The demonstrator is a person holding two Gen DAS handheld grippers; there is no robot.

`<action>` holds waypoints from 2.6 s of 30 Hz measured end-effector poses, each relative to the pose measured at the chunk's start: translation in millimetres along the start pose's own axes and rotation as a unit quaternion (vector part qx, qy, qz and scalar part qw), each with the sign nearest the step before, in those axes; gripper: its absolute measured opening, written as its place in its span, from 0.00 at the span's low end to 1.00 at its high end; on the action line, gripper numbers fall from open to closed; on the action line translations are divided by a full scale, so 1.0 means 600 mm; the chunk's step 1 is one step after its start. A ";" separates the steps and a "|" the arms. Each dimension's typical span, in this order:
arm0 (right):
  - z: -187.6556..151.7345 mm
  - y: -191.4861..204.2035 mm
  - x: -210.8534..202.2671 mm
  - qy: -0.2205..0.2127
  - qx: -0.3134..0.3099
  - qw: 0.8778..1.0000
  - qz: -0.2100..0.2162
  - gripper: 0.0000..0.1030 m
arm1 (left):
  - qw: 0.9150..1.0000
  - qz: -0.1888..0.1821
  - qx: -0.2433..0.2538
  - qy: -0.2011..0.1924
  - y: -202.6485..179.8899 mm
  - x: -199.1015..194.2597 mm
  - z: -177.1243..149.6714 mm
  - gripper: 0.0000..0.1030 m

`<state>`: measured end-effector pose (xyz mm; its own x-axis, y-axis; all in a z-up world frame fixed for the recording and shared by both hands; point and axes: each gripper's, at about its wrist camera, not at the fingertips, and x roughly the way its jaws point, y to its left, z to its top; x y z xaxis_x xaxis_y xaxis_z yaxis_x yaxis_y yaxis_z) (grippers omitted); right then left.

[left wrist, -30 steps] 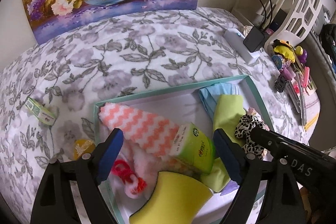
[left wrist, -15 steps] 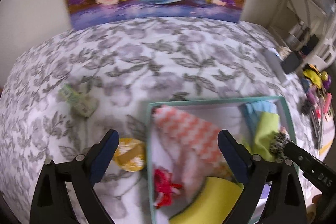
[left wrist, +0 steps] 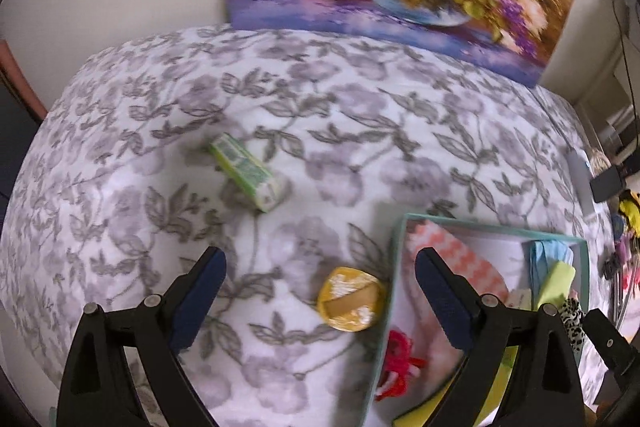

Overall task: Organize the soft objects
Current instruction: 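Move the right tool to the gold round package while the left tool moves to the small green box, then grasp the gold round package with the right tool while the left tool grasps the small green box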

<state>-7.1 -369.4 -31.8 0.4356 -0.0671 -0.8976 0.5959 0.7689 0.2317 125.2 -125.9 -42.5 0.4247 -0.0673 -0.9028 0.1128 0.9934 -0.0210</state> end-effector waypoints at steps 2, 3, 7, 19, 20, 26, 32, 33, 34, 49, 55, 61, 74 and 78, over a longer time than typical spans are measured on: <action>0.000 0.010 0.000 -0.001 -0.006 1.000 -0.004 1.00 | 1.000 0.009 -0.004 -0.006 0.011 -0.006 0.005 0.93; -0.001 0.016 -0.001 -0.002 -0.011 1.000 -0.004 1.00 | 1.000 0.012 -0.007 -0.007 0.017 -0.008 0.006 0.93; -0.004 0.040 -0.004 -0.011 -0.025 1.000 -0.004 1.00 | 1.000 0.019 -0.021 -0.012 0.042 -0.019 0.012 0.93; -0.026 0.156 -0.007 -0.027 -0.085 0.996 0.019 1.00 | 0.996 0.030 -0.078 -0.033 0.147 -0.055 0.031 0.93; -0.030 0.172 -0.007 -0.028 -0.095 0.995 0.022 1.00 | 0.995 0.034 -0.082 -0.035 0.157 -0.058 0.032 0.93; -0.058 0.247 -0.006 -0.034 -0.155 0.987 0.038 1.00 | 0.992 0.045 -0.112 -0.049 0.220 -0.075 0.038 0.93; -0.092 0.317 0.010 -0.028 -0.211 0.976 0.054 1.00 | 0.988 0.050 -0.136 -0.048 0.271 -0.077 0.037 0.93; -0.098 0.327 0.014 -0.025 -0.218 0.974 0.055 1.00 | 0.988 0.052 -0.139 -0.045 0.278 -0.076 0.036 0.93; -0.102 0.333 0.017 -0.023 -0.222 0.973 0.057 1.00 | 0.987 0.054 -0.143 -0.041 0.286 -0.073 0.036 0.93; -0.126 0.357 0.100 0.042 -0.213 0.974 0.066 0.72 | 0.989 0.043 -0.114 0.079 0.274 0.047 0.021 0.93; -0.130 0.357 0.116 0.062 -0.213 0.973 0.067 0.57 | 0.988 0.030 -0.105 0.108 0.260 0.074 0.011 0.93; -0.135 0.359 0.134 0.075 -0.222 0.971 0.052 0.49 | 0.987 0.022 -0.113 0.109 0.267 0.072 0.012 0.93; -0.139 0.367 0.159 0.080 -0.250 0.965 0.010 0.44 | 0.987 0.016 -0.113 0.110 0.267 0.077 0.015 0.93; -0.151 0.379 0.161 0.076 -0.280 0.957 -0.011 0.44 | 0.988 0.015 -0.112 0.109 0.265 0.077 0.016 0.93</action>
<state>109.6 -143.4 -99.8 0.2984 -0.0271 -0.9541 0.1311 0.9913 0.0129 171.5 28.1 -83.8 0.2193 -0.0404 -0.9748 -0.1092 0.9919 -0.0656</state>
